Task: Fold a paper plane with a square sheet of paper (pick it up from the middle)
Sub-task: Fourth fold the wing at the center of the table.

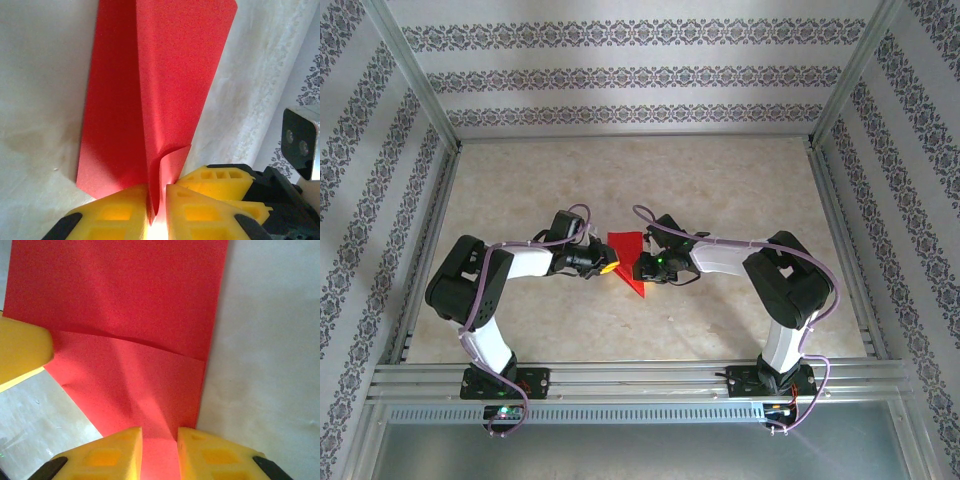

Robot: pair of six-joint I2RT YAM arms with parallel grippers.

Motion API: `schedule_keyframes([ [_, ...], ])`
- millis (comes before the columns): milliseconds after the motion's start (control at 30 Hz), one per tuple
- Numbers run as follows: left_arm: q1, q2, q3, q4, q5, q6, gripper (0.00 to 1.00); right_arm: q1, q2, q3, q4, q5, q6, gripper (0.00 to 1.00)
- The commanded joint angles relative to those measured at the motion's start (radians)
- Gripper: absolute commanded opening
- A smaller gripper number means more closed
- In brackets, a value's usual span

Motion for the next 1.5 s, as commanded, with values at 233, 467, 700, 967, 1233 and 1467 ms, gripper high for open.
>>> schedule_keyframes([
  [233, -0.018, -0.076, 0.023, -0.096, -0.095, 0.013, 0.03, -0.067, -0.254, -0.062, 0.047, 0.147, -0.197, 0.49],
  [467, -0.087, -0.172, 0.049, -0.217, -0.349, -0.097, 0.02, -0.045, -0.324, -0.174, 0.266, 0.243, -0.419, 0.56],
  [700, -0.153, -0.155, 0.084, -0.274, -0.489, -0.23, 0.03, 0.031, -0.27, -0.233, 0.401, 0.258, -0.597, 0.53],
  [967, -0.18, -0.112, 0.146, -0.315, -0.496, -0.292, 0.03, 0.137, -0.188, -0.283, 0.544, 0.29, -0.751, 0.46],
  [1233, -0.18, -0.092, 0.164, -0.307, -0.454, -0.326, 0.03, 0.169, -0.098, -0.287, 0.622, 0.413, -0.774, 0.41],
  [1467, -0.179, -0.099, 0.162, -0.308, -0.434, -0.361, 0.03, 0.174, -0.058, -0.303, 0.679, 0.423, -0.798, 0.38],
])
